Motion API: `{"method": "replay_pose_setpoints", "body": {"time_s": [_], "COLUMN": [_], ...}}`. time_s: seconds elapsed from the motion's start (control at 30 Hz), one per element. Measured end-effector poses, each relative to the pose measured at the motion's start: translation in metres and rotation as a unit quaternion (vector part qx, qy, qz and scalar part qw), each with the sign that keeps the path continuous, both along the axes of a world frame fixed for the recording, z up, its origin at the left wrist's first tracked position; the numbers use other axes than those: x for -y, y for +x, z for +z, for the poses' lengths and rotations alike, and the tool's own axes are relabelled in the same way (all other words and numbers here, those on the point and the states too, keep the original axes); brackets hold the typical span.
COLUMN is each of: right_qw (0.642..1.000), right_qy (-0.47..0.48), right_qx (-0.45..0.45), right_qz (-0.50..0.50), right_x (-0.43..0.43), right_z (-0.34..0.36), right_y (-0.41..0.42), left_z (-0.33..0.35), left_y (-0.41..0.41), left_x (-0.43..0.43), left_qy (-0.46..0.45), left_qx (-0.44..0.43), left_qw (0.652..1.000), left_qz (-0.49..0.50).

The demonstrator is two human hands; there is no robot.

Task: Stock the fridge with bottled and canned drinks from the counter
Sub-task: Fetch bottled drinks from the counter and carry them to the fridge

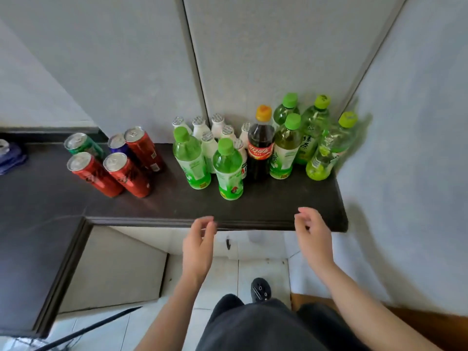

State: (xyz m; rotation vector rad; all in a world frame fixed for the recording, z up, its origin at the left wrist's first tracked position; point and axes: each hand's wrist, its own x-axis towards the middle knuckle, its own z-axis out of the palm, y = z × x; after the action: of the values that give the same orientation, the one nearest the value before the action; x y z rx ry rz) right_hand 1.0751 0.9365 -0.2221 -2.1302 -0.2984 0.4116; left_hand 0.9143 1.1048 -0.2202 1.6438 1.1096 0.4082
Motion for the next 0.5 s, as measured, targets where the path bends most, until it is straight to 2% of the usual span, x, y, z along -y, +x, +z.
{"method": "replay_pose_setpoints", "body": {"time_s": [0.13,0.27,0.37,0.5], "right_qw": [0.995,0.99,0.986,0.982], "right_qy": [0.076,0.11,0.124,0.108], "right_qx": [0.053,0.078,0.096,0.149], "right_qz": [-0.03,-0.051,-0.057,-0.052], "right_x": [-0.035,-0.063,-0.08,-0.097], "right_z": [0.024,0.043,0.057,0.072], "right_y": [0.025,0.046,0.061,0.082], "left_z": [0.037,0.058,0.063,0.062], "left_y": [0.046,0.083,0.102,0.118], "left_x": [-0.019,-0.037,-0.049,-0.058], "left_qy": [0.123,0.203,0.216,0.162], "left_qx": [0.094,0.105,0.101,0.101], "left_qw": [0.988,0.973,0.97,0.979], "left_qz": [0.001,-0.023,-0.05,-0.064]}}
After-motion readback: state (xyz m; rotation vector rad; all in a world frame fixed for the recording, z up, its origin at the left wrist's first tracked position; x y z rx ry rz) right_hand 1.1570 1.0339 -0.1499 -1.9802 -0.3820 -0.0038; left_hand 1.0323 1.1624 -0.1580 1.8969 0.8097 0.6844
